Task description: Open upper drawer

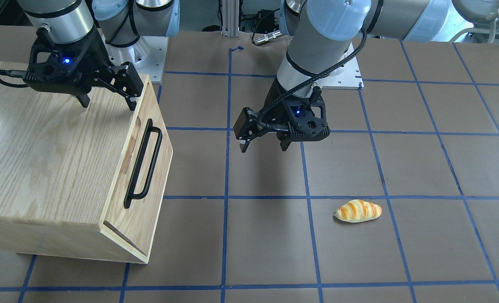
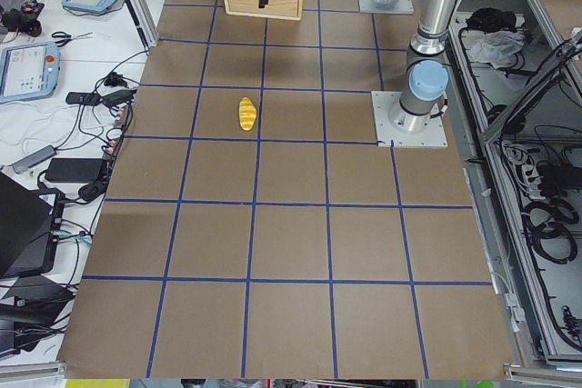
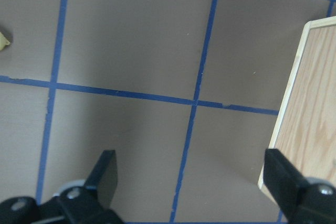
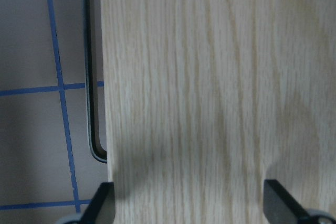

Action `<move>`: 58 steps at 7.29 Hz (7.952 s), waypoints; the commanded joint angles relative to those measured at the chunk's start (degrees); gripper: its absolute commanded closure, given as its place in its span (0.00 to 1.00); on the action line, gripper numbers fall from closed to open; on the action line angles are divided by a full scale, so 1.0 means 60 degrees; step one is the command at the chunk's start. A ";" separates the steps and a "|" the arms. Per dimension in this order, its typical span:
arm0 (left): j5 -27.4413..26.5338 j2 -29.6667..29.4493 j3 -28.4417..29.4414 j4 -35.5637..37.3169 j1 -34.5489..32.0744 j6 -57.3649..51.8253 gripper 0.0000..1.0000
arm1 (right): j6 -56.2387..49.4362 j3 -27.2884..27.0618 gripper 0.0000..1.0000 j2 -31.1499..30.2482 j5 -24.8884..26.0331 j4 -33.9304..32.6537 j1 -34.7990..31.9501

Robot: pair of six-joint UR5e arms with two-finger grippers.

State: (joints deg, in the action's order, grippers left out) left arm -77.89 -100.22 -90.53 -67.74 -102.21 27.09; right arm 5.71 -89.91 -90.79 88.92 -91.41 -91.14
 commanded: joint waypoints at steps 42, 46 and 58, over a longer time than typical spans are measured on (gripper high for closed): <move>0.0885 -0.2427 0.1510 0.1754 -0.2052 0.1507 0.00 | 0.0000 0.0000 0.00 0.0000 0.0004 0.0000 0.0000; 0.0706 -0.2413 0.1510 0.1594 -0.1907 0.1023 0.00 | 0.0000 0.0000 0.00 0.0000 -0.0011 0.0000 0.0000; 0.0267 -0.2149 0.1510 0.1037 -0.0853 -0.0004 0.00 | 0.0000 0.0000 0.00 0.0000 0.0004 0.0000 0.0000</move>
State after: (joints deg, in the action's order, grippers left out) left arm -76.24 -113.19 -81.43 -61.36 -108.12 27.50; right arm 5.71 -89.91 -90.79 88.94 -91.40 -91.14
